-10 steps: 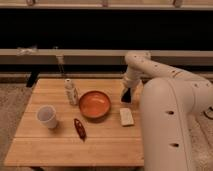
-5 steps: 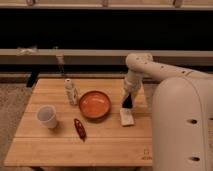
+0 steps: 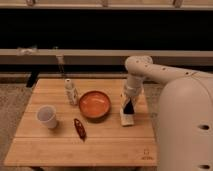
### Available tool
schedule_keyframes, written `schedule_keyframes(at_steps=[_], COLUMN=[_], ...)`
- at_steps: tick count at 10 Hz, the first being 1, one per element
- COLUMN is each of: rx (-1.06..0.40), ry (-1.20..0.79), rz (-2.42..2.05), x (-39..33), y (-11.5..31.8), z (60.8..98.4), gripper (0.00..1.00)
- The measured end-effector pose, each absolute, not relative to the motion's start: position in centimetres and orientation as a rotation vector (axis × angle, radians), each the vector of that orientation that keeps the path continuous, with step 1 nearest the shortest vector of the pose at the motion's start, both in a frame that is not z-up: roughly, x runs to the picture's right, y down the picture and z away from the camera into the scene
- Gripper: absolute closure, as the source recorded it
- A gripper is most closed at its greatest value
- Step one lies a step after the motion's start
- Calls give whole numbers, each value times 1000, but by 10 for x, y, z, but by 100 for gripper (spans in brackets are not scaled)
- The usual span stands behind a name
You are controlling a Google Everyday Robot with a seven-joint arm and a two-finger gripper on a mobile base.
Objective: Place the eraser on the white sponge
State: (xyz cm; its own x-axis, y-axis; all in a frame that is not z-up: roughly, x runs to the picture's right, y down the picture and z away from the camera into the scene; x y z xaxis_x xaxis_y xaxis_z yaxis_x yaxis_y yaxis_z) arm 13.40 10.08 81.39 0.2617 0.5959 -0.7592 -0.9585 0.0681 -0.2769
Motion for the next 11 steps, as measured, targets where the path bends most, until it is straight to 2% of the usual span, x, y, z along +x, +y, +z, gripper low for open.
schedule_keyframes(at_steps=[2,3,5,9,11], rx=[-883,-894,-921,-1001,-1019], ry=[535,547,568,642,668], rz=[1246,1237,1221,1169,1154], x=[136,135,133,131,132], y=[108,112,119,141,148], z=[810,808,807,818,823], gripper=[100,97,80,38,32])
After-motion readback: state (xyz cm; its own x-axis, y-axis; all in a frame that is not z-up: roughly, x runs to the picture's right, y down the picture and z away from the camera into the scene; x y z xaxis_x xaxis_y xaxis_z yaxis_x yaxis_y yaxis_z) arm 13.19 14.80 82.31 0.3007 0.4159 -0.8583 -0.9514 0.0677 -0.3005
